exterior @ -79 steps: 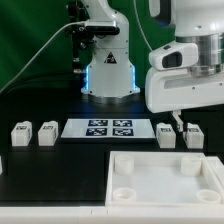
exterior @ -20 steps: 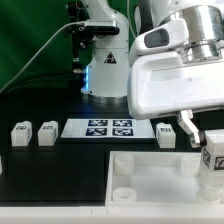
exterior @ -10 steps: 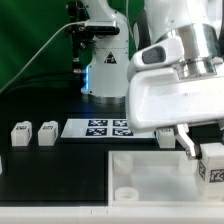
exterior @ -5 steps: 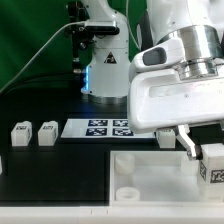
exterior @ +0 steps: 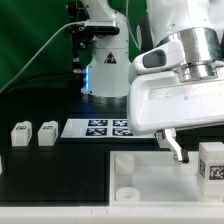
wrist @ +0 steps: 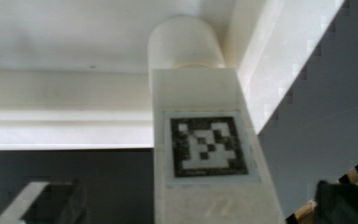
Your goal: Assemble one leg
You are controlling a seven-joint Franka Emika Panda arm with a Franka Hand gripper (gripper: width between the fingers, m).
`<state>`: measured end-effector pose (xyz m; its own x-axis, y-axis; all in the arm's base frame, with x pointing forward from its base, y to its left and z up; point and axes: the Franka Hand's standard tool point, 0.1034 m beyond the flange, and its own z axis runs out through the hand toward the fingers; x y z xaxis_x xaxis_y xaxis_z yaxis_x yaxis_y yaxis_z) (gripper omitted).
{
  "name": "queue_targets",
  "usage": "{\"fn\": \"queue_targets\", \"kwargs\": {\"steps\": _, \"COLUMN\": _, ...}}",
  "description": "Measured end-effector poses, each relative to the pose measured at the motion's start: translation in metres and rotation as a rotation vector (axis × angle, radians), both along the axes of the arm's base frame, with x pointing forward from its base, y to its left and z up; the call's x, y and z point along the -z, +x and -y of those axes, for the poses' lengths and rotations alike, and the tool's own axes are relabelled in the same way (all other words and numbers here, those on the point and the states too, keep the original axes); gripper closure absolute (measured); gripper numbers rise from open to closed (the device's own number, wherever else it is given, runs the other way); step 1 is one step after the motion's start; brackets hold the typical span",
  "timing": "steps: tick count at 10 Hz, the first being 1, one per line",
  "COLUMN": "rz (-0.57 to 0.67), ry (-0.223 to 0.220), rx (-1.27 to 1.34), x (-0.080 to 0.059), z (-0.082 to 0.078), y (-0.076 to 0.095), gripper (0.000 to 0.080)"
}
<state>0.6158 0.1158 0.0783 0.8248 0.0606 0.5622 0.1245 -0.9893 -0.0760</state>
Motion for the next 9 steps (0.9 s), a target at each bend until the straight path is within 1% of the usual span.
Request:
{"fn": "queue_targets", "kwargs": {"steps": 1, "rz": 0.0, "ry": 0.0, "rx": 0.0, "x": 0.0, "z": 0.0, "y": 0.0, "gripper": 0.0152}}
{"fn": "queue_targets", "kwargs": {"steps": 5, "rz": -0.001, "ry": 0.0, "rx": 0.0, "x": 0.001, "z": 0.0, "y": 0.0, "gripper": 0.0151}}
{"fn": "queue_targets", "kwargs": {"steps": 6, "rz": -0.017, "ry": 0.003, "rx": 0.003, "x": 0.001, "z": -0.001, "y": -0.001, "gripper": 0.0151}}
{"fn": "queue_targets", "kwargs": {"steps": 8, "rz": -0.124, "ry": 0.015, "rx": 0.002, "x": -0.013, "z": -0.005, "y": 0.004, "gripper": 0.0151}}
{"fn": "queue_targets", "kwargs": {"steps": 9, "rz": -0.133, "ry": 0.02, "rx": 0.008, "x": -0.016, "z": -0.005, "y": 0.009, "gripper": 0.0151}}
